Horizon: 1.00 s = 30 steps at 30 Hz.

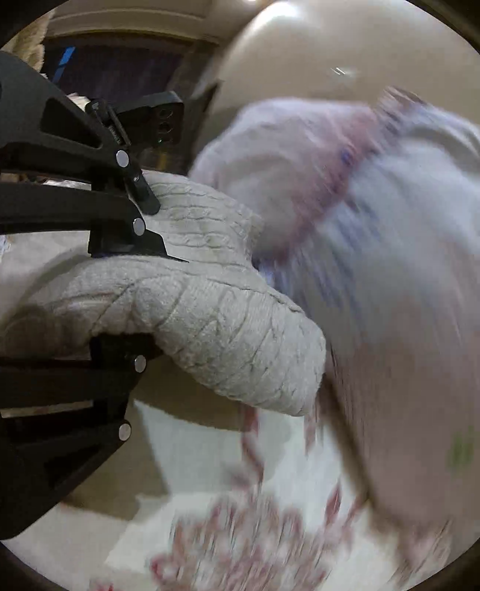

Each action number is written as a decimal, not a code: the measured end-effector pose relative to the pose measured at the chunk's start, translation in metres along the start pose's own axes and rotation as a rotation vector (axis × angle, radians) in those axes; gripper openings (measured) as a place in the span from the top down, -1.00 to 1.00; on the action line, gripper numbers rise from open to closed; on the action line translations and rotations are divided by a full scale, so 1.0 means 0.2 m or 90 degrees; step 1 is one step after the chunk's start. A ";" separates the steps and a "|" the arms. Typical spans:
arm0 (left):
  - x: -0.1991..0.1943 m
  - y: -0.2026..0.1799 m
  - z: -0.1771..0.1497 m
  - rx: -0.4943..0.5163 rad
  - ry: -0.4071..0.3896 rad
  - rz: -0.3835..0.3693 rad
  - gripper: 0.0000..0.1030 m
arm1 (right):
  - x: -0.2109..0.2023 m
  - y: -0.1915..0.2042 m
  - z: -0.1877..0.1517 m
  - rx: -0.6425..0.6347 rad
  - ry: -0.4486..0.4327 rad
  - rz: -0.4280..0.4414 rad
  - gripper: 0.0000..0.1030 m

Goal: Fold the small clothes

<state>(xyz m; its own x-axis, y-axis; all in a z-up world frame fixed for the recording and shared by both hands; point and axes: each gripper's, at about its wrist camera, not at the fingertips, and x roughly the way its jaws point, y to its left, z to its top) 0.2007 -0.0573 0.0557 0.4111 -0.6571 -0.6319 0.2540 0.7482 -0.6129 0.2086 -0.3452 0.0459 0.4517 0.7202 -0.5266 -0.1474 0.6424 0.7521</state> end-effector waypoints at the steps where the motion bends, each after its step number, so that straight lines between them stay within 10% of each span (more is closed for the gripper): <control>1: -0.05 0.05 0.00 0.003 -0.010 0.028 0.24 | 0.09 0.03 -0.01 -0.009 0.014 -0.010 0.47; 5: 0.06 0.21 -0.02 0.032 0.030 0.224 -0.24 | 0.40 0.01 -0.06 0.002 0.077 -0.182 0.12; 8: -0.01 0.22 -0.06 0.010 -0.010 0.229 -0.49 | 0.24 0.08 -0.08 -0.009 -0.016 -0.263 -0.17; 11: -0.14 0.19 -0.13 0.045 -0.047 0.256 -0.74 | 0.02 0.24 -0.16 -0.052 -0.118 -0.194 -0.22; 15: -0.33 0.21 -0.25 0.059 -0.067 0.265 -0.97 | 0.17 0.38 -0.27 -0.126 -0.047 -0.140 -0.45; 18: -0.37 0.17 -0.35 0.052 -0.084 0.281 -0.96 | 0.41 0.30 -0.28 -0.109 0.028 -0.242 -0.55; 25: -0.35 0.14 -0.54 0.090 -0.040 0.362 -0.96 | 0.19 0.47 -0.52 -0.181 -0.060 -0.328 -0.92; 30: -0.25 0.14 -0.64 0.098 0.004 0.376 -0.96 | 0.27 0.40 -0.73 -0.201 -0.003 -0.392 -0.92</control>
<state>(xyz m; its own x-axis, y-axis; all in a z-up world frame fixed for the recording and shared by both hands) 0.0760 -0.0153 0.0091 0.5168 -0.1270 -0.8467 0.1088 0.9907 -0.0822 0.0924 -0.2153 0.0197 0.5395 0.1993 -0.8180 -0.1119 0.9799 0.1650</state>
